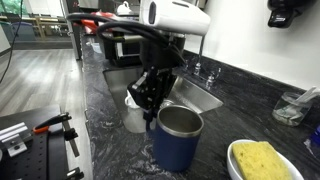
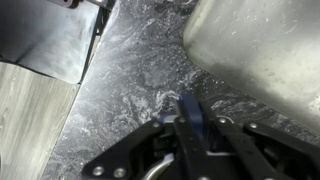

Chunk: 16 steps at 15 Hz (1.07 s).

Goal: Remove the cup from the sink and put it on the sink counter

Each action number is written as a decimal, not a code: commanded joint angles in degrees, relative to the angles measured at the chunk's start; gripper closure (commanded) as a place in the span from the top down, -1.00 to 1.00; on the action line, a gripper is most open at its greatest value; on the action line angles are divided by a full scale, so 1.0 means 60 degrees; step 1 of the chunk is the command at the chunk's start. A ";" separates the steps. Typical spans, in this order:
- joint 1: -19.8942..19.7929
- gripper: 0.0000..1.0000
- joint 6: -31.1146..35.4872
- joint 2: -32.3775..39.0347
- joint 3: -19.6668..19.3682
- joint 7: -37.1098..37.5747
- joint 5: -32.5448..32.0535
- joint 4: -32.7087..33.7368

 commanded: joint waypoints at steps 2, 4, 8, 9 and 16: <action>0.0075 -0.17 0.0412 0.0466 -0.0130 0.0087 0.0286 0.0080; 0.0082 -0.02 0.0420 0.0386 -0.0151 -0.0002 0.0424 0.0063; 0.0141 0.53 0.0265 0.0232 -0.0120 -0.0042 0.0506 0.0050; 0.0183 0.68 0.0062 0.0129 -0.0117 -0.0225 0.0694 0.0062; 0.0298 1.00 -0.0873 -0.1104 0.0135 0.0299 0.0476 -0.0030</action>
